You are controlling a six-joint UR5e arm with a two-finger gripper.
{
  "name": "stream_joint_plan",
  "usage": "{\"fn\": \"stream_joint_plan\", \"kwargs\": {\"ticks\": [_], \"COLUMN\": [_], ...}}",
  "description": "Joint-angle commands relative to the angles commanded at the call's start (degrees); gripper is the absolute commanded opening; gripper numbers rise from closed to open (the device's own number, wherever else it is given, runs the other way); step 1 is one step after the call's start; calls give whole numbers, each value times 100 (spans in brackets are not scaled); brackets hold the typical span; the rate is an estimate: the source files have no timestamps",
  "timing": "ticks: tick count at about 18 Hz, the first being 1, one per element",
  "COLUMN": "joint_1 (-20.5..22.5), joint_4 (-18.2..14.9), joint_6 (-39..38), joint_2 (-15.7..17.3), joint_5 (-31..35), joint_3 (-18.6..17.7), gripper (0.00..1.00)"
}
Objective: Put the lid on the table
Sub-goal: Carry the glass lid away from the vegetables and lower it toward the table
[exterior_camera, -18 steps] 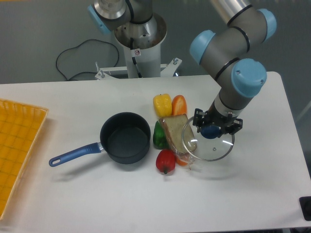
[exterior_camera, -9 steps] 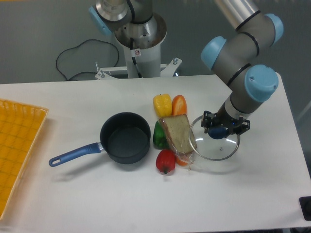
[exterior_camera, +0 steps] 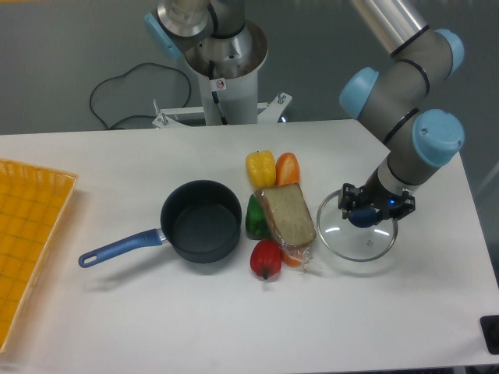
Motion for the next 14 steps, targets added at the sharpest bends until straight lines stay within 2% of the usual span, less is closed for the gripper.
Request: {"fn": "stream_joint_plan", "kwargs": {"ticks": [14], "joint_1": [36], "joint_4": [115], "joint_6": [-26], "joint_2": [-123], "joint_5": [18], "joint_3": [-53], "gripper": [58]}}
